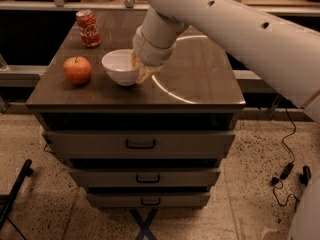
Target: Move white bowl near apple
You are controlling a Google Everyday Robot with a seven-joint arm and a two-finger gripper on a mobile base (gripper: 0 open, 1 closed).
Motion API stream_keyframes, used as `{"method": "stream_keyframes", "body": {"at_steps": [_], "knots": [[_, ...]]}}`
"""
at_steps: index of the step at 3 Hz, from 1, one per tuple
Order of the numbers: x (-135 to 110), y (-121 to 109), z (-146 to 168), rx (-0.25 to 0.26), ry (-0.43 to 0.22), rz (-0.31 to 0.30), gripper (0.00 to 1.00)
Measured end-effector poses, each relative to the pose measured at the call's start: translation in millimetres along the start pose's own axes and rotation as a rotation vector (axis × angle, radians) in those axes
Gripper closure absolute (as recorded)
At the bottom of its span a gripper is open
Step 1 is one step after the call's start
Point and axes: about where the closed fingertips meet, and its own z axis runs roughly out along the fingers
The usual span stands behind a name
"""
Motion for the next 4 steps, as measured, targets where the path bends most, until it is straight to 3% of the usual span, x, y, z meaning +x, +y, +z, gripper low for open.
{"method": "stream_keyframes", "body": {"at_steps": [1, 3, 4], "knots": [[-6.6, -8.9, 13.4, 0.023, -0.022, -0.015, 1.0], [-30.7, -24.1, 11.4, 0.09, -0.092, -0.059, 1.0], [-32.1, -23.8, 13.5, 0.086, -0.094, -0.061, 0.74]]}}
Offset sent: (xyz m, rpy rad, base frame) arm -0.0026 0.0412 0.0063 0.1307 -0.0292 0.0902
